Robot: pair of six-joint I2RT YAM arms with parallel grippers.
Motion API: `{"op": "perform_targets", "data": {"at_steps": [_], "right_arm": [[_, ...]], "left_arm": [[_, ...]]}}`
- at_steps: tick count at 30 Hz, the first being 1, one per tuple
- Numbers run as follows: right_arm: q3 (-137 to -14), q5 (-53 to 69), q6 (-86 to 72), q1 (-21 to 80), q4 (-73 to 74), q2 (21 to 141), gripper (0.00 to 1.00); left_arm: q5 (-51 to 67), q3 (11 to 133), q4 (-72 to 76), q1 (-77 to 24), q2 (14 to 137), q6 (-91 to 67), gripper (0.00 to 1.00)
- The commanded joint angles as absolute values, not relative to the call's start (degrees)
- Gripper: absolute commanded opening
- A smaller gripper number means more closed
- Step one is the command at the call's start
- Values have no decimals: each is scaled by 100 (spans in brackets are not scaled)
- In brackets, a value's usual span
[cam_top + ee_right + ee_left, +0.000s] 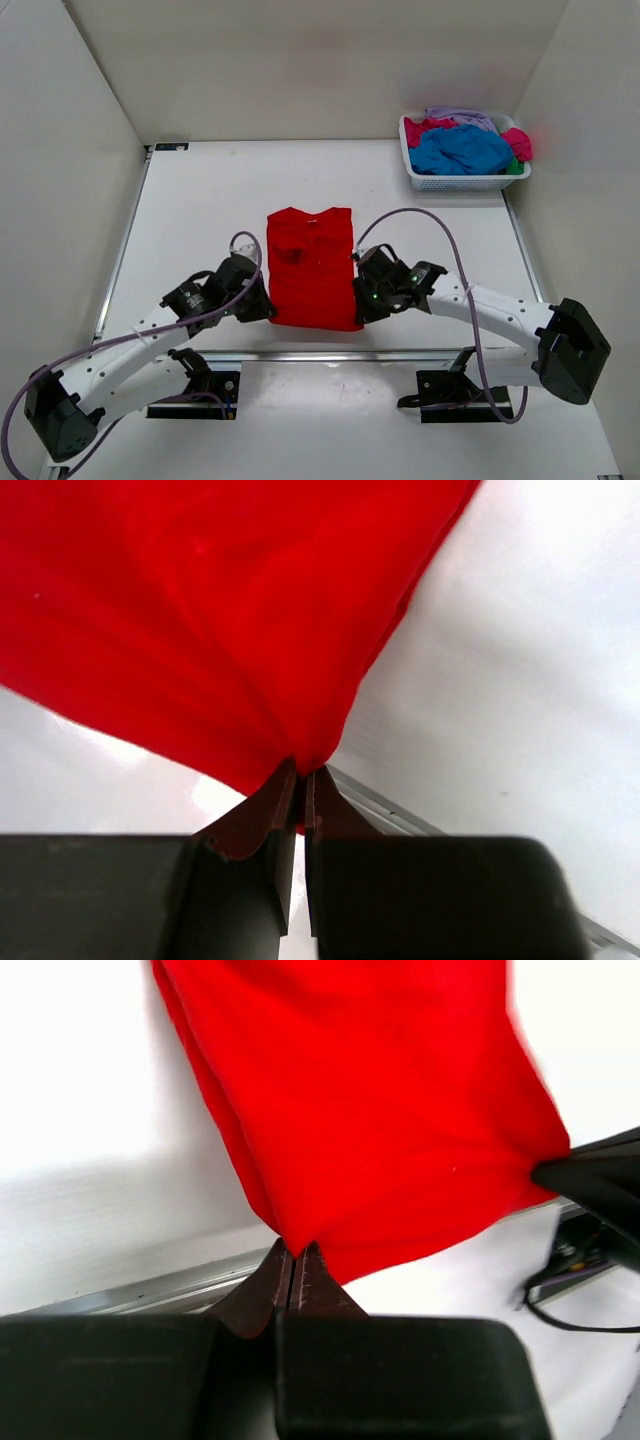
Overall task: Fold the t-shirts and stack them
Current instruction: Grab one side of the 2/3 rectangular tshirt with both arms, then fold the long partially folded tshirt into a neat square
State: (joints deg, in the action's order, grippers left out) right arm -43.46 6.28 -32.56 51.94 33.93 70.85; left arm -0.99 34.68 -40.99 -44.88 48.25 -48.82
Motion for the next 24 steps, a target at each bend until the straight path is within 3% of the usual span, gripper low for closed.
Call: {"op": "perform_targets", "data": {"at_steps": [1,13,24], "right_arm": [[-4921,712,-2770,4826,4104,7145,0],[-7126,1644,-1108,2858,4333,8488,1],[-9112,1960,-932,2347,4210,10036,0]], "left_arm": [[-79,4086,-4745,-4175,5053,-4492,0],[807,5457,-4202,-2338,6546,-3393,0],[1107,6679,-3472,-1820,8138,-3191,0]]}}
